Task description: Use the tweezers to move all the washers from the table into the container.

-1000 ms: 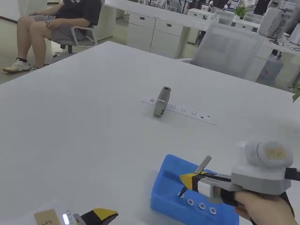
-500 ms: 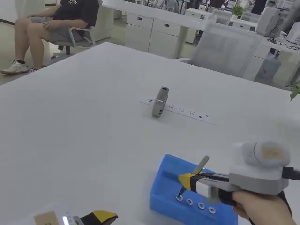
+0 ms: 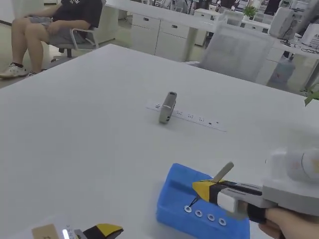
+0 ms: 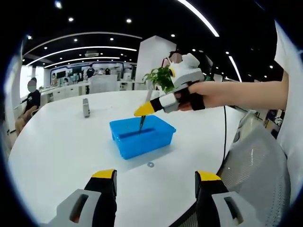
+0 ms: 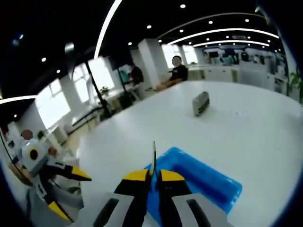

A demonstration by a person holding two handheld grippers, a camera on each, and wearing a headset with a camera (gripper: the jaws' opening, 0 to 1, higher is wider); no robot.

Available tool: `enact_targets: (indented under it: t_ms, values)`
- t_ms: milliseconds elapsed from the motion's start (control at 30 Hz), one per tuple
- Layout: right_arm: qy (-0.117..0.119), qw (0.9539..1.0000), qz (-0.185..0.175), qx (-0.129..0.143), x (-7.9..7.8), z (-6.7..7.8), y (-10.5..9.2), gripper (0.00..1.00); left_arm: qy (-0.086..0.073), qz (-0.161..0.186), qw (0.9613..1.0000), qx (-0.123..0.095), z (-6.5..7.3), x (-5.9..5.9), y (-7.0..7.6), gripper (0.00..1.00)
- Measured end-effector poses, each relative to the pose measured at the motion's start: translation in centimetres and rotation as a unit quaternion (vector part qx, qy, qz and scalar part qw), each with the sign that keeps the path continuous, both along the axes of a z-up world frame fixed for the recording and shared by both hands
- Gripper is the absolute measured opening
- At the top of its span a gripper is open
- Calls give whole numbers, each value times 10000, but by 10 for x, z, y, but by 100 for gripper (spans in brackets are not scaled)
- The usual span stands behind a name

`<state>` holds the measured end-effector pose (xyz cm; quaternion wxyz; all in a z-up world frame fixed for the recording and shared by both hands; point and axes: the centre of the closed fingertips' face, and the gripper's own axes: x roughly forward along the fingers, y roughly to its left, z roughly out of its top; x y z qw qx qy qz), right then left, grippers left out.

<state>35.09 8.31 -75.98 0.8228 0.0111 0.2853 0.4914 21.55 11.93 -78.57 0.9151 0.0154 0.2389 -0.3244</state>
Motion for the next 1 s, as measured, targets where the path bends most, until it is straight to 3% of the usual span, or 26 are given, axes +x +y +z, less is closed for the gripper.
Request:
enact_targets:
  t_ms: [100,200,433,700,1000]
  values:
    - [85,9996,166,195,-14,8,5,4,-1,-12,10000,1,0,0,0,67]
    - [238,9985,444,221,-30,4,11,4,-7,-11,10000,-8,0,0,0,67]
    - [497,9964,690,-23,-51,-29,15,4,9,-27,10000,-13,0,0,-1,67]
    - [504,9943,863,-375,-59,-51,13,4,22,-80,10000,1,-1,-2,-2,67]
    - [434,9928,953,-575,-58,-62,12,5,33,-78,10000,9,-1,-2,-2,67]
